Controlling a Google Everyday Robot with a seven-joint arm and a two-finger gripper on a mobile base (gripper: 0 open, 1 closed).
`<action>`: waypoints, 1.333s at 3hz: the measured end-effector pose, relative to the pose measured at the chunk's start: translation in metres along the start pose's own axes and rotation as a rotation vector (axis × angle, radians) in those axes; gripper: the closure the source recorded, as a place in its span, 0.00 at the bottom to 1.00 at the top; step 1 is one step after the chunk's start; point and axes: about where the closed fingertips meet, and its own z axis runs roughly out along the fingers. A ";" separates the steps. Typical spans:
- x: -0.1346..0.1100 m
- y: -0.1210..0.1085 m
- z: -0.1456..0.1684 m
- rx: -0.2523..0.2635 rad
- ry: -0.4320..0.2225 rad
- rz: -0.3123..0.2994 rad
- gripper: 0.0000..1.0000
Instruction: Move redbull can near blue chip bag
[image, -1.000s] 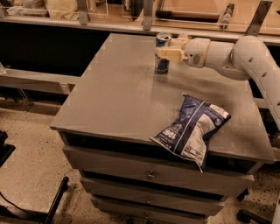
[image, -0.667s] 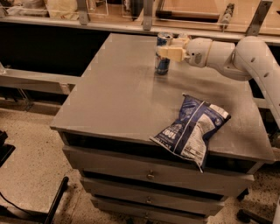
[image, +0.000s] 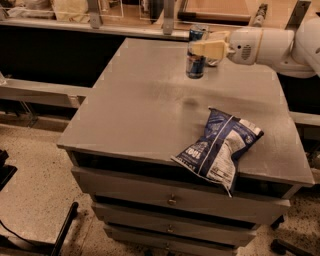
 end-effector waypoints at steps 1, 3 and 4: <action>-0.016 0.021 -0.039 0.004 0.066 -0.022 1.00; -0.016 0.032 -0.126 0.110 0.026 -0.038 1.00; 0.004 0.032 -0.154 0.147 0.008 -0.013 1.00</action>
Offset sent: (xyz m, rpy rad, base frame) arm -0.1014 -0.1143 0.0394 -0.0803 -0.0360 -0.1051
